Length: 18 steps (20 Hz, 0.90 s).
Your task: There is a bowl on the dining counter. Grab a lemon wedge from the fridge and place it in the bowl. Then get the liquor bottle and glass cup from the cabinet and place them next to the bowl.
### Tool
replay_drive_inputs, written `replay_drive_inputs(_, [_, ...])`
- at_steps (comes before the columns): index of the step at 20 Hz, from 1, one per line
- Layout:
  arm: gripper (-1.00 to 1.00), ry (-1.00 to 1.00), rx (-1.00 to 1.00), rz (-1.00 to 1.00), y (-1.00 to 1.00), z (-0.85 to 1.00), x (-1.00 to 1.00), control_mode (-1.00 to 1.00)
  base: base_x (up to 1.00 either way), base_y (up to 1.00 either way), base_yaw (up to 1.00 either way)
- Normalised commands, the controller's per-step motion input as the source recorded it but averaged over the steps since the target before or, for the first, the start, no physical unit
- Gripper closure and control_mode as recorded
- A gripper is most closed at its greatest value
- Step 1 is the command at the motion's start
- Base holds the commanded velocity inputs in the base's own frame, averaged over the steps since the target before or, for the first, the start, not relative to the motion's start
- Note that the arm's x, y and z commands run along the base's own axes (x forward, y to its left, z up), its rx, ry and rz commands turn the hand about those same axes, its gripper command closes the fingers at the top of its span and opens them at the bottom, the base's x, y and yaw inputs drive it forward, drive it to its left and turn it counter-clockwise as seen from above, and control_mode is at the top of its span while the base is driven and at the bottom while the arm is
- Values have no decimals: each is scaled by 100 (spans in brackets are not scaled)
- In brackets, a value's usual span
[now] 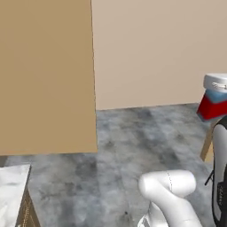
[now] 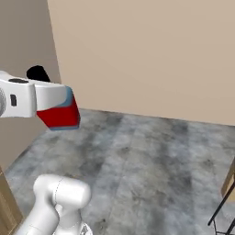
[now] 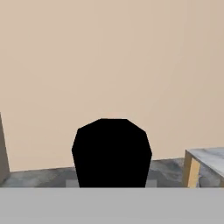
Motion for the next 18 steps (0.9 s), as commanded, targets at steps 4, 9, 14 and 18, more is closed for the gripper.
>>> replay_drive_inputs(4, [100,0,0,0,0,0,0,100,100,-39,-15])
replay_drive_inputs(9, [100,0,0,0,0,0,0,100,89,-17,-36])
replay_drive_inputs(14, [100,0,0,0,0,0,0,100,78,-4,-49])
replay_drive_inputs(18, [100,0,0,0,0,0,0,100,73,0,-58])
